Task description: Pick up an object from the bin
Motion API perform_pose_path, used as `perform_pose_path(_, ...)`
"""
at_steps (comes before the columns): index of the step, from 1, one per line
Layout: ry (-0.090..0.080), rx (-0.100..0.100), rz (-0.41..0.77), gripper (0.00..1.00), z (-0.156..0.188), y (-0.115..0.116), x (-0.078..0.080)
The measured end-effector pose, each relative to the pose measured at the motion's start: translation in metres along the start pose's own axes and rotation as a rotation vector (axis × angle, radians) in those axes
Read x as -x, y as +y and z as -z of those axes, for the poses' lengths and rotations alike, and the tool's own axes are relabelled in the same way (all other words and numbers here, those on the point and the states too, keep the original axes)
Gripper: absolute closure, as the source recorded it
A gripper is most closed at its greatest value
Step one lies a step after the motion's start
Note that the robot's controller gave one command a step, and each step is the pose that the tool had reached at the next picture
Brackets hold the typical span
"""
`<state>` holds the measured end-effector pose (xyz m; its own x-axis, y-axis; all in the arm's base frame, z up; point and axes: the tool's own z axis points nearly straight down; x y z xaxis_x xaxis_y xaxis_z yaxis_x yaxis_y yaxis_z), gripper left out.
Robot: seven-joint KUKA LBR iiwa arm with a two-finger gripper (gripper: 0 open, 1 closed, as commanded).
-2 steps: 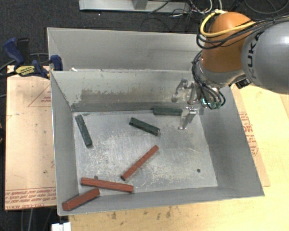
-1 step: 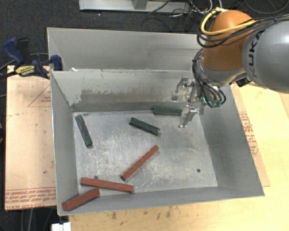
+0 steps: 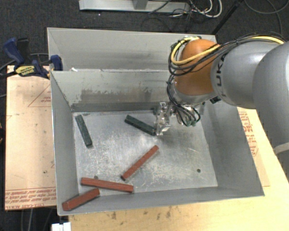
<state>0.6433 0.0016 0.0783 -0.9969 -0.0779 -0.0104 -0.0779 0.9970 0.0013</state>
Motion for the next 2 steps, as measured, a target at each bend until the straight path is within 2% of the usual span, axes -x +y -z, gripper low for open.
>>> perform_pose_path(1,-0.003,-0.001,0.0,0.0,-0.0015,-0.0002,-0.0007)
perform_pose_path(2,-0.003,-0.001,0.0,0.0,-0.0014,-0.0002,-0.0007)
